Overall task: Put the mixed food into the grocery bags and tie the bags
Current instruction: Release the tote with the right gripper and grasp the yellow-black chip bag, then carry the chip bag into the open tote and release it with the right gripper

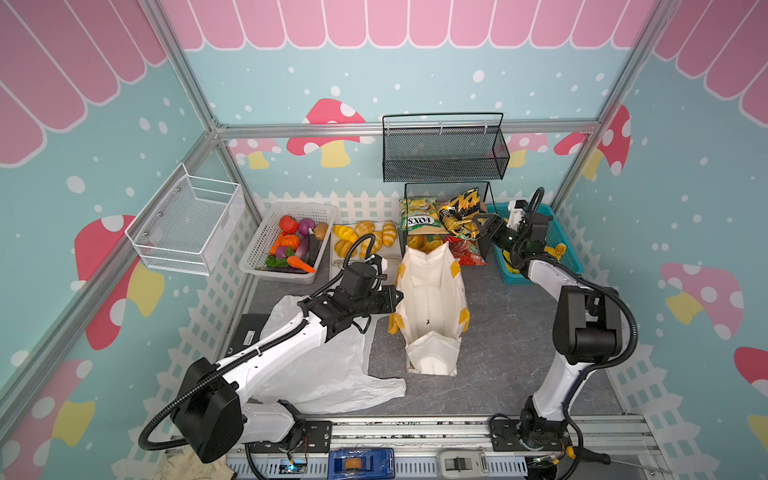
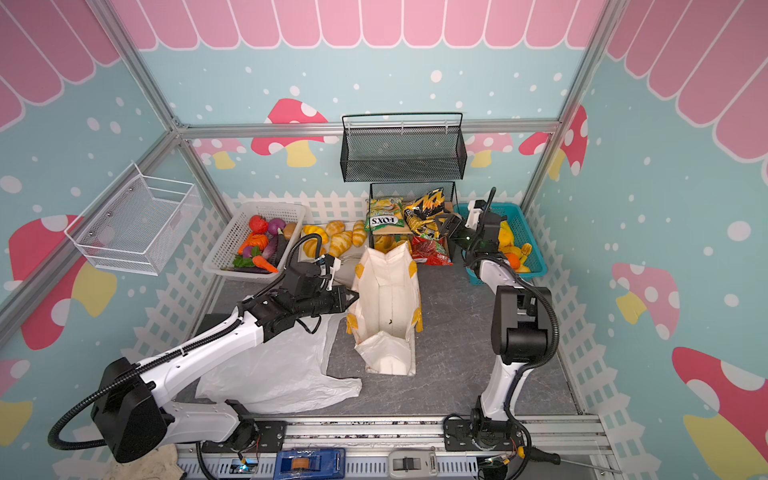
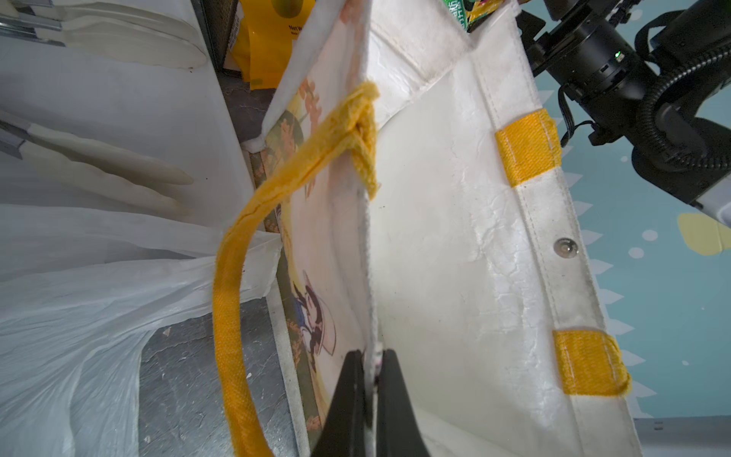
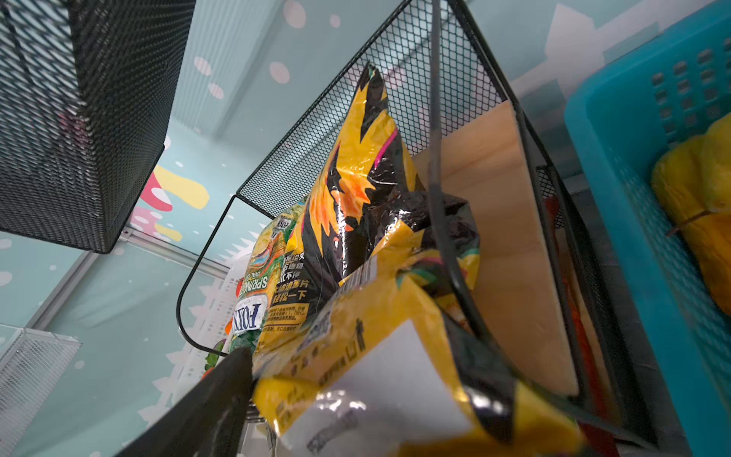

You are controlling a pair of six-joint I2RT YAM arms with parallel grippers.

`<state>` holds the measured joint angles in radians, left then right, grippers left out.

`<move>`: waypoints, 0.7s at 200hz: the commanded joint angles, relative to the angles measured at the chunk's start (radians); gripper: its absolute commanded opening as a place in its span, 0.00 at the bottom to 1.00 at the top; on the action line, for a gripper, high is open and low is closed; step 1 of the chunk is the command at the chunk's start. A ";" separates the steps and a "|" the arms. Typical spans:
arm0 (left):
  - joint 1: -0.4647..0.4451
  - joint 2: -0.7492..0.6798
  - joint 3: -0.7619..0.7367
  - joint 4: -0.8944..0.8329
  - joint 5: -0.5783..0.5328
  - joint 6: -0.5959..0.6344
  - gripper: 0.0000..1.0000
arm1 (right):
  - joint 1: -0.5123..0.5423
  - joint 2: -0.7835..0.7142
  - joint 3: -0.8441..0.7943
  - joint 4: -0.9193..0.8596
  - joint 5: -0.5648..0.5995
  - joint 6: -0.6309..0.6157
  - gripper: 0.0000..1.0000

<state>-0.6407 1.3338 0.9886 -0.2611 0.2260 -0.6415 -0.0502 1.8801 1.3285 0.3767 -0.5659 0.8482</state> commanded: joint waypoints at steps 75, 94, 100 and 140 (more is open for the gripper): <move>0.006 0.025 -0.002 0.023 0.024 -0.006 0.00 | 0.001 -0.174 -0.078 0.107 -0.032 -0.005 0.13; 0.005 0.032 0.002 0.026 0.026 -0.005 0.00 | 0.001 -0.273 -0.132 0.105 -0.042 -0.027 0.10; 0.005 0.033 0.003 0.026 0.027 -0.005 0.00 | 0.001 -0.308 -0.148 0.100 -0.047 -0.035 0.09; 0.005 0.039 0.014 0.034 0.035 -0.006 0.00 | 0.002 -0.528 -0.203 -0.024 -0.099 -0.104 0.08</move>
<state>-0.6369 1.3594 0.9886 -0.2279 0.2413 -0.6407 -0.0509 1.4685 1.1439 0.3927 -0.6094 0.7982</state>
